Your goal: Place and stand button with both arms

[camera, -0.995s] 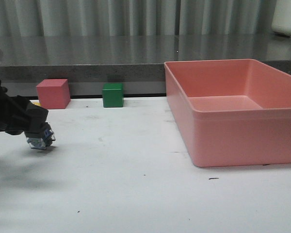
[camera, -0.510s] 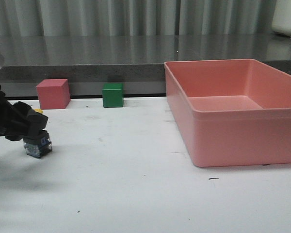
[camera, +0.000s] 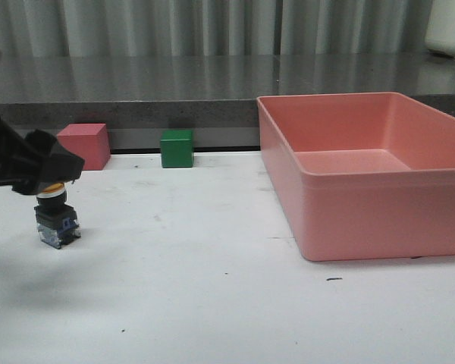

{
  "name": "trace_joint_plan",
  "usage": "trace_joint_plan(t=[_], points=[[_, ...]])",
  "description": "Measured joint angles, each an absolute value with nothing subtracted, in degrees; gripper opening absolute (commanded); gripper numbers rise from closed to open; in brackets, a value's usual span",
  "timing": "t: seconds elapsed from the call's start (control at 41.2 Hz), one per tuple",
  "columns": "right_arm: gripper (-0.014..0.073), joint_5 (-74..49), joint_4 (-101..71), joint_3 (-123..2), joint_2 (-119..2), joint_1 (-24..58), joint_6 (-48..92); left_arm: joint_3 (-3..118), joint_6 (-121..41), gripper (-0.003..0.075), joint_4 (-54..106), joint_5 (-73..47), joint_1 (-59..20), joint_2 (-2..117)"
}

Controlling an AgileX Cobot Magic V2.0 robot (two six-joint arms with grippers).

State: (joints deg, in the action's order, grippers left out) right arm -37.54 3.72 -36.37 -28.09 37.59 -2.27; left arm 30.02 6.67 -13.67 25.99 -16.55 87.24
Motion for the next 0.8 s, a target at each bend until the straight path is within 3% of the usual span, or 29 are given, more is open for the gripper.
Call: trace_joint_plan(t=[0.413, 0.583, 0.801], points=[[0.0571, -37.5, 3.7, -36.4, -28.1, 37.6, -2.3, 46.9, 6.2, 0.0533, -5.6, -31.2, -20.2, 67.7], [0.0571, -37.5, 3.7, -36.4, -28.1, 37.6, -2.3, 48.2, -8.2, 0.0533, 6.6, -40.1, -18.6, 59.5], [0.0571, -37.5, 3.7, -36.4, -28.1, 37.6, -2.3, 44.3, -17.3, 0.0533, 17.6, -40.9, -14.4, 48.8]])
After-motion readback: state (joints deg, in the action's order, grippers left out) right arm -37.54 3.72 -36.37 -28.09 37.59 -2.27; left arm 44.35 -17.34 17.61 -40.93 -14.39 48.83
